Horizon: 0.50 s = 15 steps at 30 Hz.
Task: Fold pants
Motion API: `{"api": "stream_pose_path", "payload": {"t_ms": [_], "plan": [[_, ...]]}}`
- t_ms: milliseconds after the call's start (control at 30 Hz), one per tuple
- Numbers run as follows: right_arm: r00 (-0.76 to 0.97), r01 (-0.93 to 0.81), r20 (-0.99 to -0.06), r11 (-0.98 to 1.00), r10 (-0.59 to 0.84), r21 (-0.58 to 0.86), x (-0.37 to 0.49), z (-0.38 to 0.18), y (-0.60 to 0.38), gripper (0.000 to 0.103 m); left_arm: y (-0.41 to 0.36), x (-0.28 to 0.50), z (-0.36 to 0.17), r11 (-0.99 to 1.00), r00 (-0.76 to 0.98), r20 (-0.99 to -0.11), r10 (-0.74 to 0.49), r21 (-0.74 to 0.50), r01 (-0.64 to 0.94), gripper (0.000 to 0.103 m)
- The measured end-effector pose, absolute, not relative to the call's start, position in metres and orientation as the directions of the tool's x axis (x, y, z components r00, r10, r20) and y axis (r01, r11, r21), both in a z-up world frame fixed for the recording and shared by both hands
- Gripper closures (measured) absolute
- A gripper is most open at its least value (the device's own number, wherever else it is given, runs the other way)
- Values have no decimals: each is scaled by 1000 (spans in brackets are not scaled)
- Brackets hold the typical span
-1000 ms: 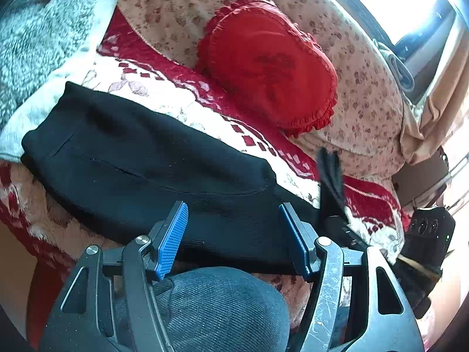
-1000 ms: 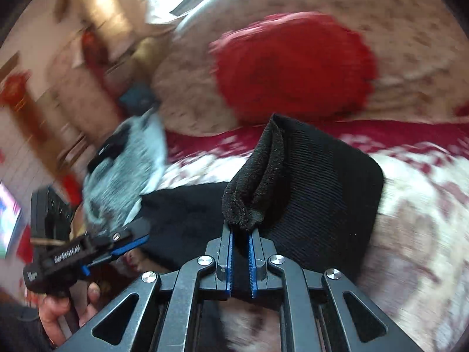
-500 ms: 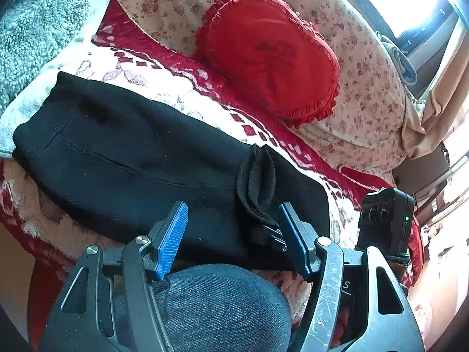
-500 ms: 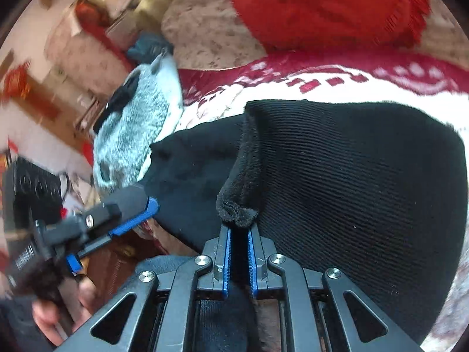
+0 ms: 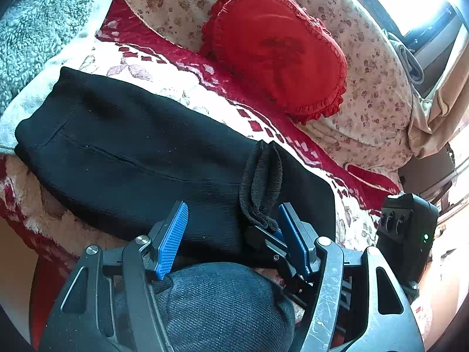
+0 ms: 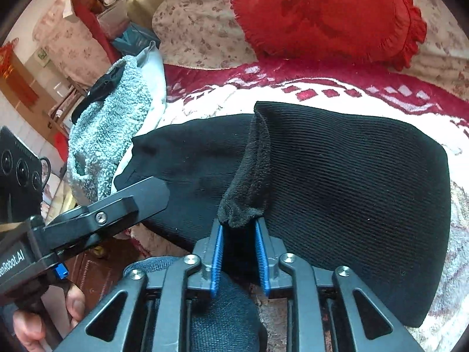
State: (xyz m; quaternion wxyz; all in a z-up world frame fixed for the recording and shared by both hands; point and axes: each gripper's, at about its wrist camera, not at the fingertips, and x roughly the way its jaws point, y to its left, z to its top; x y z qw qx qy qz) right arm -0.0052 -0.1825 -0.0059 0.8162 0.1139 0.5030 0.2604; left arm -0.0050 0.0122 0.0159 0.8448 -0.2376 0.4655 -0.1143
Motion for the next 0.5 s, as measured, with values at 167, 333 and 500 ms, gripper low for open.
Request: {"api": "stream_pose_path", "payload": {"t_ms": [167,333,500], "plan": [[397,-330,-774,864,493,381,-12,-3,-173,75,13,-5,15,861,540,-737,-407,-507,-42,39],[423,-346,-787,882,450,319,-20,-1,-165,71,15,-5,15,859,538,-738,-407,-510,-49,39],[406,-335,-778,870,480,362,-22,1,-169,70,18,-5,16,850,539,-736,-408,-522,-69,39]]}}
